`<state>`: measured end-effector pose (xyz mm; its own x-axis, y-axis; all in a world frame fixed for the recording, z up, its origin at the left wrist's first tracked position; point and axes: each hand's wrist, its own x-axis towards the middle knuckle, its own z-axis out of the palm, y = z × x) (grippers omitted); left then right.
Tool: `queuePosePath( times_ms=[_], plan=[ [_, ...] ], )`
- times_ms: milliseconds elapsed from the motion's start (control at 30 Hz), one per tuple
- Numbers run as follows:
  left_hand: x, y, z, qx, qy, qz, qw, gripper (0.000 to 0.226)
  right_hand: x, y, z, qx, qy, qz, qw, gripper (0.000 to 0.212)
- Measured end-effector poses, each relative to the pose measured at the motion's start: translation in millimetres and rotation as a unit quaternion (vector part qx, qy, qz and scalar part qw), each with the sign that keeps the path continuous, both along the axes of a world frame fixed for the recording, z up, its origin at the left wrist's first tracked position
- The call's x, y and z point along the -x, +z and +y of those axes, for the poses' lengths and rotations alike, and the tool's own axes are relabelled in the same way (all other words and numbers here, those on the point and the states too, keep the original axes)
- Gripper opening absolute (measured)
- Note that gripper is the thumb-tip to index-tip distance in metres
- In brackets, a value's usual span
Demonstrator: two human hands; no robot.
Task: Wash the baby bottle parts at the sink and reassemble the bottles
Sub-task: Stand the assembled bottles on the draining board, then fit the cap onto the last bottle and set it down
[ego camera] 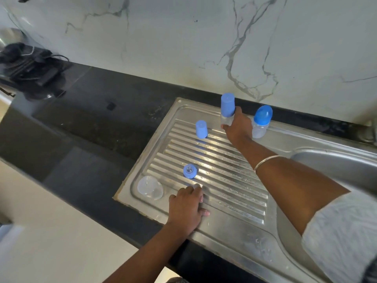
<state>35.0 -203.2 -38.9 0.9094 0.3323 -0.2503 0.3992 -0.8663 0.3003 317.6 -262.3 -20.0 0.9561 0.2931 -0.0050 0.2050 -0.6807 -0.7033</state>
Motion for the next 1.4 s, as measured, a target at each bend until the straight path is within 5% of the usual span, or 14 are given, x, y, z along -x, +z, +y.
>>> queuePosePath(
  times_ms=[233,367,433,667,767,1100,1400],
  plan=[
    [1,-1,5,0.015,0.029,0.000,0.999,0.046,-4,-8,1,-0.055,-0.042,0.046,0.997,0.051],
    [1,-1,7,0.012,0.029,0.003,0.999,0.047,3,-6,5,-0.018,-0.065,0.087,0.994,0.096],
    [-1,-1,9,0.010,0.026,0.007,1.000,0.047,20,-2,7,-0.033,-0.095,0.101,0.990,0.103],
    [-5,3,9,0.025,0.011,0.009,1.000,0.046,118,7,-8,-0.140,-0.097,0.051,0.984,0.048],
    [-11,10,7,0.101,0.035,-0.058,0.993,0.026,143,9,-12,-0.170,-0.067,0.085,0.980,0.020],
    [-17,93,74,0.288,0.174,-0.376,0.863,0.019,198,37,21,-0.124,0.001,0.073,0.990,0.011],
    [-4,75,180,0.346,0.262,-0.228,0.872,0.010,261,47,80,0.134,0.172,0.073,0.973,0.073]
  ],
)
